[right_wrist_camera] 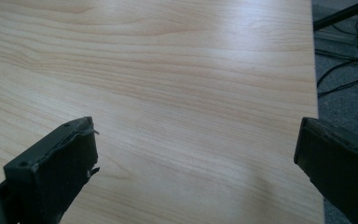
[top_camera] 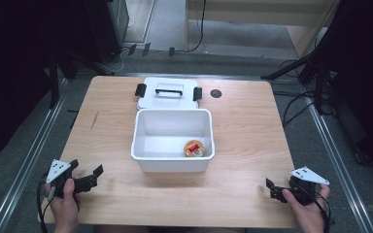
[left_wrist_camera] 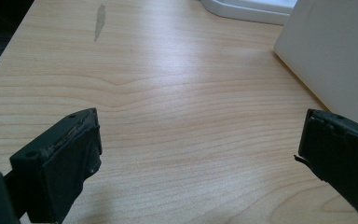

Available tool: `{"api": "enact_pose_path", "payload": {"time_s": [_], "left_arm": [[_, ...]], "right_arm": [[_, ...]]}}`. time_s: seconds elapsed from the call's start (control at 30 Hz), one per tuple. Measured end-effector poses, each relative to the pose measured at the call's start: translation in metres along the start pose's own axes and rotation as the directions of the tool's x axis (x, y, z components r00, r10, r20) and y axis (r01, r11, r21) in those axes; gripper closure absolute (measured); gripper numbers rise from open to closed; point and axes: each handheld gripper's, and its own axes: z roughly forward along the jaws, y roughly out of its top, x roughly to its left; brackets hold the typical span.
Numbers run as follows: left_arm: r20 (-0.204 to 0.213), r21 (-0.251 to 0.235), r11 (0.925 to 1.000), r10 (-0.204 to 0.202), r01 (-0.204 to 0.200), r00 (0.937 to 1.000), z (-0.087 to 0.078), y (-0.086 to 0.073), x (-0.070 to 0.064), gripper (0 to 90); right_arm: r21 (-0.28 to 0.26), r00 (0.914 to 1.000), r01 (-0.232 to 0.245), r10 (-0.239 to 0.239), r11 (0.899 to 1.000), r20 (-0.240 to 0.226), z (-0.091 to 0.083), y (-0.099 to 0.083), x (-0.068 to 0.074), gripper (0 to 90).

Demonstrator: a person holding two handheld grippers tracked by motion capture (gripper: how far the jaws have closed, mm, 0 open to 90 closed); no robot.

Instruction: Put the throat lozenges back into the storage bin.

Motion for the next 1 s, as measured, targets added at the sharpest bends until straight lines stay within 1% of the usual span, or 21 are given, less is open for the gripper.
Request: {"api": "enact_pose_path", "payload": {"time_s": [0.1, 0.13, 0.23, 0.27, 0.3, 0.33, 0.37, 0.4, 0.43, 0.47, 0.5, 0.63, 0.67, 0.73, 0.77, 0.8, 0.87, 0.97, 1.0], "left_arm": [[0.000, -0.001, 1.0000, 0.001, -0.001, 1.0000, 0.000, 0.000, 0.000, 0.0], [0.001, 0.000, 1.0000, 0.001, -0.001, 1.0000, 0.000, 0.000, 0.000, 0.0], [0.001, 0.001, 1.0000, -0.001, 0.001, 1.0000, 0.000, 0.000, 0.000, 0.0], [0.001, 0.001, 1.0000, -0.002, 0.002, 1.0000, 0.000, 0.000, 0.000, 0.0], [0.002, 0.002, 1.0000, -0.001, 0.001, 1.0000, 0.000, 0.000, 0.000, 0.0], [0.003, 0.002, 1.0000, -0.001, 0.001, 1.0000, 0.000, 0.000, 0.000, 0.0], [0.003, 0.002, 1.0000, -0.002, 0.002, 1.0000, 0.000, 0.000, 0.000, 0.0], [0.004, 0.000, 1.0000, -0.005, 0.005, 1.0000, 0.000, 0.000, 0.001, 0.0], [0.004, 0.000, 1.0000, -0.005, 0.005, 1.0000, 0.000, 0.000, 0.001, 0.0], [0.004, 0.000, 1.0000, -0.005, 0.005, 1.0000, 0.000, 0.000, 0.001, 0.0], [0.004, 0.000, 1.0000, -0.005, 0.005, 1.0000, 0.000, 0.000, 0.001, 0.0], [0.008, 0.000, 1.0000, -0.007, 0.007, 0.9999, 0.000, 0.000, 0.001, 0.0], [0.007, 0.002, 1.0000, -0.007, 0.007, 1.0000, 0.000, 0.000, 0.001, 0.0], [0.007, 0.003, 1.0000, -0.007, 0.007, 0.9999, 0.000, 0.000, 0.001, 0.0], [0.008, -0.001, 1.0000, -0.008, 0.008, 0.9999, 0.000, 0.000, 0.001, 0.0], [0.008, -0.001, 1.0000, -0.008, 0.008, 0.9999, 0.000, 0.000, 0.001, 0.0], [0.009, -0.002, 0.9999, -0.012, 0.012, 0.9999, 0.000, 0.000, 0.001, 0.0], [0.010, -0.002, 0.9999, -0.014, 0.014, 0.9999, 0.000, 0.000, 0.002, 0.0], [0.011, 0.000, 0.9999, -0.014, 0.014, 0.9998, 0.000, 0.000, 0.002, 0.0]], "right_arm": [[-0.032, 0.9998, -0.022, 0.021, 0.999, -0.006, -0.005, -0.005, -0.003, 0.0], [-0.051, 0.9992, -0.038, 0.037, 0.998, -0.015, -0.006, -0.009, -0.005, 0.0], [-0.064, 0.9988, -0.048, 0.047, 0.997, -0.009, -0.007, -0.012, -0.006, 0.0], [-0.079, 0.9982, -0.060, 0.059, 0.995, -0.009, -0.009, -0.015, -0.007, 0.0], [-0.079, 0.9982, -0.060, 0.059, 0.995, -0.009, -0.009, -0.015, -0.007, 0.0], [-0.106, 0.9971, -0.076, 0.076, 0.992, -0.005, -0.011, -0.017, -0.009, 0.0], [-0.106, 0.9971, -0.076, 0.076, 0.992, -0.005, -0.011, -0.017, -0.009, 0.0], [-0.127, 0.9956, -0.093, 0.093, 0.988, -0.005, -0.012, -0.019, -0.011, 0.0], [-0.127, 0.9956, -0.093, 0.093, 0.988, -0.005, -0.012, -0.019, -0.011, 0.0], [-0.139, 0.9937, -0.111, 0.112, 0.984, -0.004, -0.013, -0.021, -0.012, 0.0], [-0.139, 0.9937, -0.111, 0.112, 0.984, -0.004, -0.013, -0.021, -0.012, 0.0], [-0.156, 0.9911, -0.133, 0.132, 0.979, -0.016, -0.013, -0.022, -0.014, 0.0], [-0.163, 0.9893, -0.146, 0.145, 0.976, -0.020, -0.014, -0.022, -0.015, 0.0], [-0.167, 0.9888, -0.149, 0.147, 0.975, -0.027, -0.014, -0.023, -0.016, 0.0], [-0.167, 0.9851, -0.172, 0.169, 0.971, -0.034, -0.015, -0.023, -0.017, 0.0], [-0.167, 0.9842, -0.177, 0.174, 0.970, -0.034, -0.015, -0.023, -0.018, 0.0], [-0.164, 0.9834, -0.182, 0.179, 0.969, -0.033, -0.014, -0.023, -0.018, 0.0], [-0.159, 0.9850, -0.172, 0.170, 0.972, -0.027, -0.014, -0.023, -0.017, 0.0], [-0.150, 0.9873, -0.159, 0.157, 0.976, -0.024, -0.013, -0.022, -0.016, 0.0]]}}
